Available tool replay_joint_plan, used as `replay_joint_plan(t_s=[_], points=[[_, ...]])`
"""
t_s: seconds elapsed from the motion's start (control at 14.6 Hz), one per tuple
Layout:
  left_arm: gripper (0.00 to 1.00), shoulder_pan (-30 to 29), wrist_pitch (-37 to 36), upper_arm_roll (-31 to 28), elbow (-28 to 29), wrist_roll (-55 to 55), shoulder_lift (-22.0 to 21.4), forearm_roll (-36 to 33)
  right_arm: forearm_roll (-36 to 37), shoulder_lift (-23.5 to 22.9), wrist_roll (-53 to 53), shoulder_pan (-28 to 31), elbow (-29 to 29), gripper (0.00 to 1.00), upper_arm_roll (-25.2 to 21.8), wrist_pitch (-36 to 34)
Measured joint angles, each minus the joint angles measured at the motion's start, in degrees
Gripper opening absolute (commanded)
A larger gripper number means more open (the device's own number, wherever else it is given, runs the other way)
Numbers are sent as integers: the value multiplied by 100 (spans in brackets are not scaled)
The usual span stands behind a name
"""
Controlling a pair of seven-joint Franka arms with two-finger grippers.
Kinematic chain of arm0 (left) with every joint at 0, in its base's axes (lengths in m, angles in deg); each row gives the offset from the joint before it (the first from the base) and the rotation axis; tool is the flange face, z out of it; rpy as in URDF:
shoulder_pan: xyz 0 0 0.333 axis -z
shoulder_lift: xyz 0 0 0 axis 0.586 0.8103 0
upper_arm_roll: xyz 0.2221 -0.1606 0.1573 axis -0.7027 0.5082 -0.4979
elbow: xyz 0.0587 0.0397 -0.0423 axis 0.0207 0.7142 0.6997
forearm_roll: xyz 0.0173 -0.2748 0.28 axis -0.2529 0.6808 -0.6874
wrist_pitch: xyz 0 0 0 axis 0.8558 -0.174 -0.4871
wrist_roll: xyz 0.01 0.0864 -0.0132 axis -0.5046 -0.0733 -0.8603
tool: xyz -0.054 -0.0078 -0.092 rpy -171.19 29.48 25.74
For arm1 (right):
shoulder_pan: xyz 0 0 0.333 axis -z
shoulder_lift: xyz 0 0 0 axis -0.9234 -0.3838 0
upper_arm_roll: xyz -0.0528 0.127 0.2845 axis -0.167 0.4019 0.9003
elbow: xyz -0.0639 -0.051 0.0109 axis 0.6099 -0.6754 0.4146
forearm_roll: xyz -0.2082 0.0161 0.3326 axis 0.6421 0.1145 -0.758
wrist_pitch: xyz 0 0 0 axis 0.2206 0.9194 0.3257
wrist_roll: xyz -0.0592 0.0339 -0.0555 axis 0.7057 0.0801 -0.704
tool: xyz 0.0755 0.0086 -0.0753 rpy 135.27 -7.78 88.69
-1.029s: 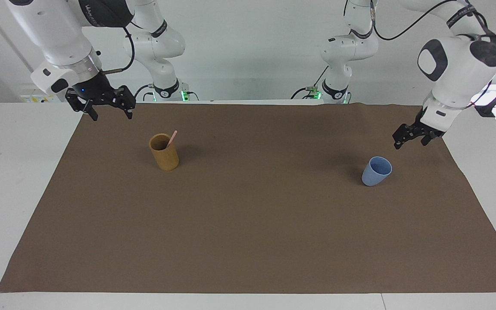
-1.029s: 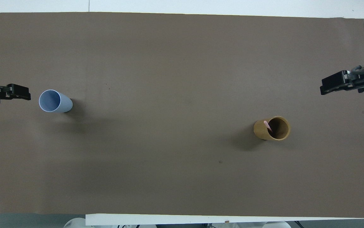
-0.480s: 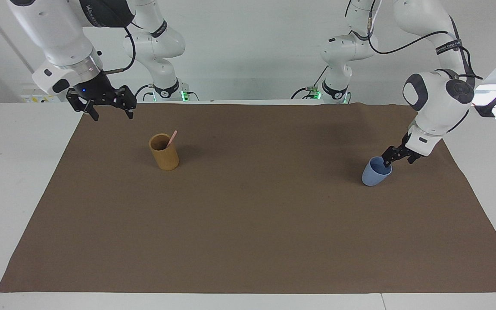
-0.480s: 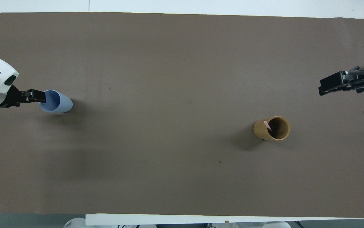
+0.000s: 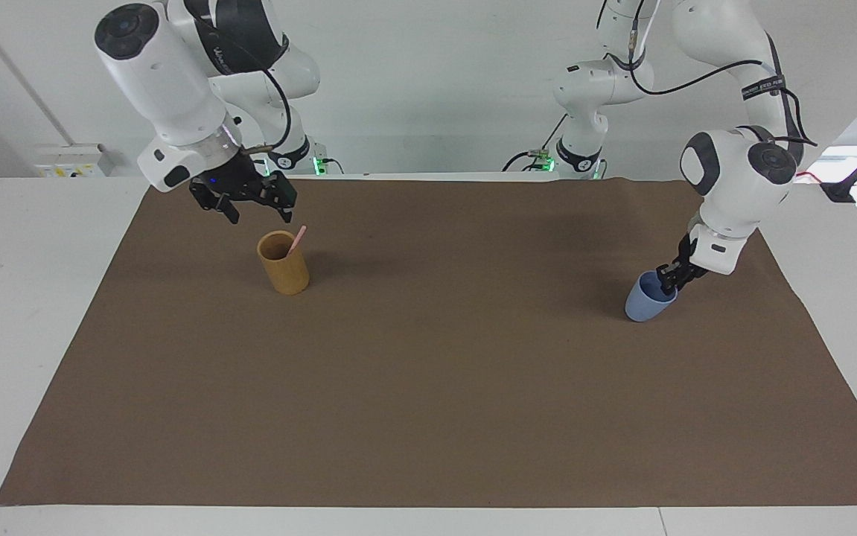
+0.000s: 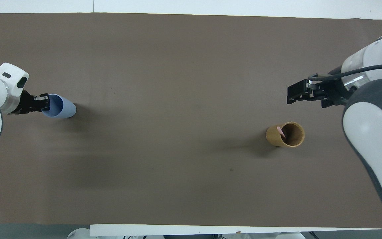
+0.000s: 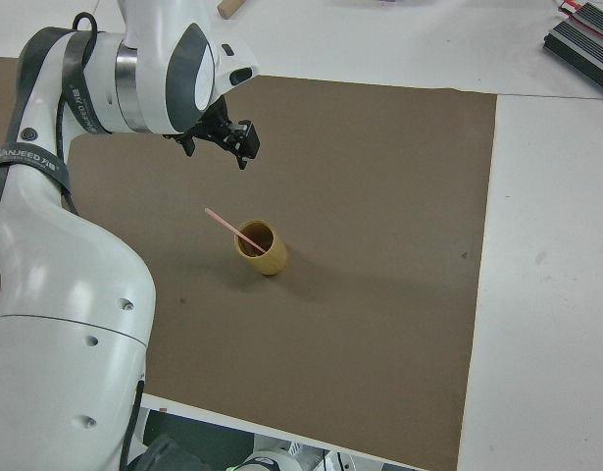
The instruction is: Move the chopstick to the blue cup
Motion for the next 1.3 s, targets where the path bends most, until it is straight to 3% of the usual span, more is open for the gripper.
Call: replay_joint_plan(t_s=[0.27,0.69,0.96,1.1,1.3], points=[[0,585,-351,8,-425,-739,70,15,-17,22,76,-173,629,100,6,322],[0,2855,-175,72,-663,-3152,212,19,-18,47,57,-214,1228,97,16,351],[3,3600,-1,78,-553,-3936,313,31,-26,47,32,-337,1383,82,20,286],[32,3587,46,50,-517,-3965,359,62,-26,46,31,-351,1413,73,22,271],[68,3568,67,-6,-495,-3965,364,77,-26,47,-60,-353,1417,64,22,205]])
